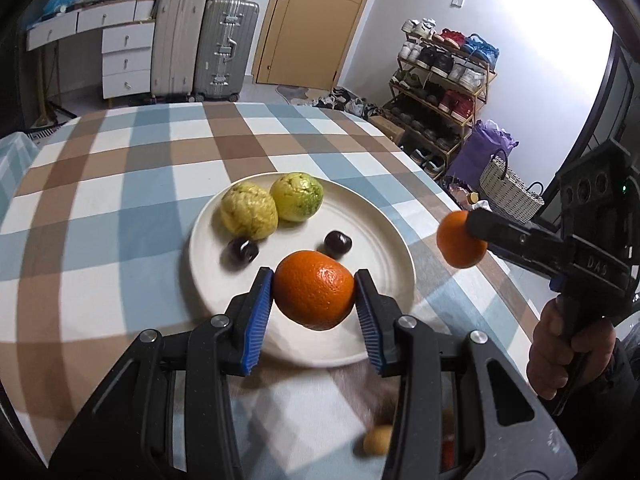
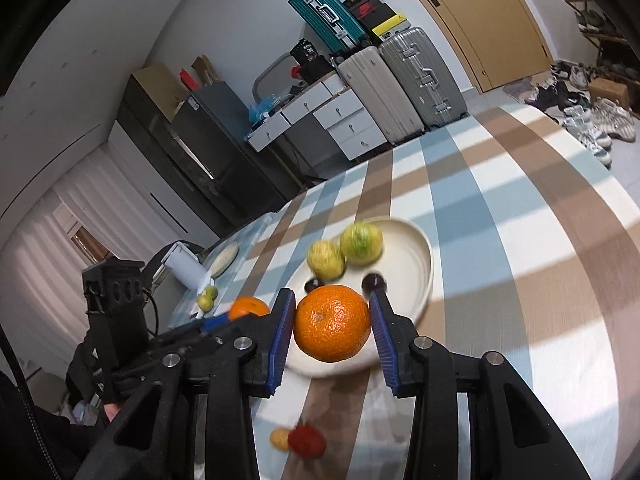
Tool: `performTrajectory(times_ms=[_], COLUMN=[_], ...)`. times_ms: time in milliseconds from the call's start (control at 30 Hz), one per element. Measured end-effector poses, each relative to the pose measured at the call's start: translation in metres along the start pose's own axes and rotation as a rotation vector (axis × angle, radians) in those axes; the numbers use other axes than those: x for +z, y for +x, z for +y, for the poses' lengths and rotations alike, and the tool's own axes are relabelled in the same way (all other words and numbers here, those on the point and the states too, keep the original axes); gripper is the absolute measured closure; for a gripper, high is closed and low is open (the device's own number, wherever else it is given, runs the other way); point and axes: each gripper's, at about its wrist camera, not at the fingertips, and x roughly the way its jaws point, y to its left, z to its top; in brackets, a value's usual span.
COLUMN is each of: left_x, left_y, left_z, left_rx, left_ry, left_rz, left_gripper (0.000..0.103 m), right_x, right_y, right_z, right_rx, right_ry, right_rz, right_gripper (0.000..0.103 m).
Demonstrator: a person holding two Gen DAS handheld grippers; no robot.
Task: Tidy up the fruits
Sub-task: 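Carry both oranges onto the cream plate and open both tools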
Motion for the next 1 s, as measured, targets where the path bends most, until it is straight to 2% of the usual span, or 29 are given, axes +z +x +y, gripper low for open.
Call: performTrajectory(times_ms=[267, 500, 1000], left_x=[0.026, 0.038, 0.041], left_y=[0.055, 0.088, 0.109], left_z=[0.009, 0.010, 0.013], left_rx=[0.012, 0.012, -0.004], left_ry=[-0.002, 0.024, 0.034], left_rz=[0.044, 0.071, 0.084], left_gripper=[0.065, 0.065, 0.064], right_x=[0.034, 0.049, 0.050], right_y=[0.044, 0.079, 0.114], right_z=[-0.021, -0.038, -0.045], right_rx=[-0.004, -0.017, -0.064], right_ry=[0.010, 0.013, -0.022], right_rz=[0.044, 0.082, 0.134], right_gripper=[0.064, 0.064, 0.063])
